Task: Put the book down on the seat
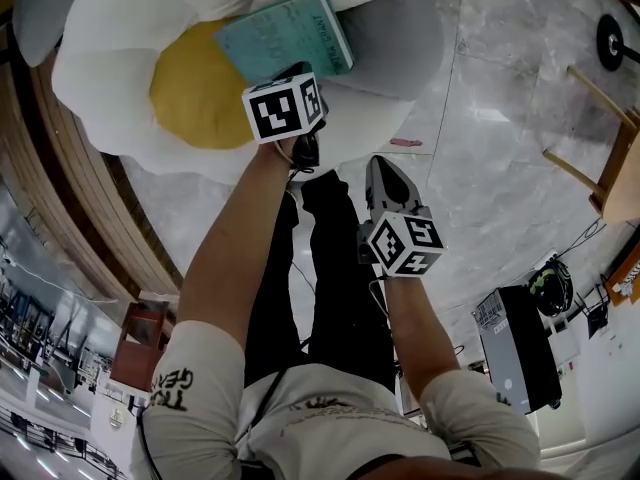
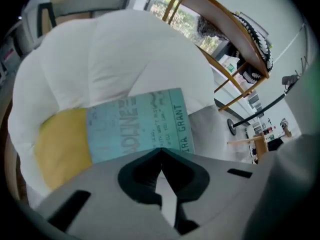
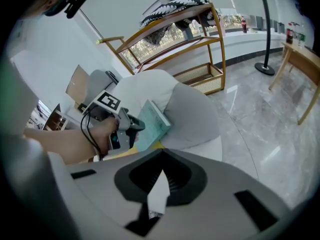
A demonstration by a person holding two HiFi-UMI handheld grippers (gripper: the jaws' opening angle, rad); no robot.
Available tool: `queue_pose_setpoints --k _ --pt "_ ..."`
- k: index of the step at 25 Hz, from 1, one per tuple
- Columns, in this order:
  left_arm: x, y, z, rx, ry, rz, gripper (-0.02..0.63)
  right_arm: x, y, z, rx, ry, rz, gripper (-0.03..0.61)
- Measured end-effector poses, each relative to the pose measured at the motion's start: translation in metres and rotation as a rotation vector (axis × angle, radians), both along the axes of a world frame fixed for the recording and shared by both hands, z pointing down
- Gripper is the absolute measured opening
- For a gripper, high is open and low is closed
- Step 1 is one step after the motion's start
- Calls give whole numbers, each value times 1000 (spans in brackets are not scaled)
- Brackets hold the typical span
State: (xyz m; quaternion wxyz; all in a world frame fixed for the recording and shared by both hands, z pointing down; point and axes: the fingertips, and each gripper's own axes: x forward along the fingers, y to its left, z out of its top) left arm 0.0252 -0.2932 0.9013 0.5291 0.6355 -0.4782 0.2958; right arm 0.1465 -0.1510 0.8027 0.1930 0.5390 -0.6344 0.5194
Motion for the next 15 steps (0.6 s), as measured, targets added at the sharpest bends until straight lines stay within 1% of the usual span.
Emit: queue_pose_setpoints --k 1,5,8,11,15 --pt "-8 0 -3 15 -16 -4 20 -2 -1 0 2 1 -1 27" --pt "-25 3 -23 74 12 0 20 -11 -6 -2 16 7 -15 26" --pt "-41 9 -44 119 25 -27 20 -17 -9 -8 27 18 -24 26" --pt "-55 17 -71 166 43 -42 20 -29 -15 -21 51 26 -40 26" --pt "-71 30 -119 231 57 -56 20 -47 -27 -50 103 33 -72 26"
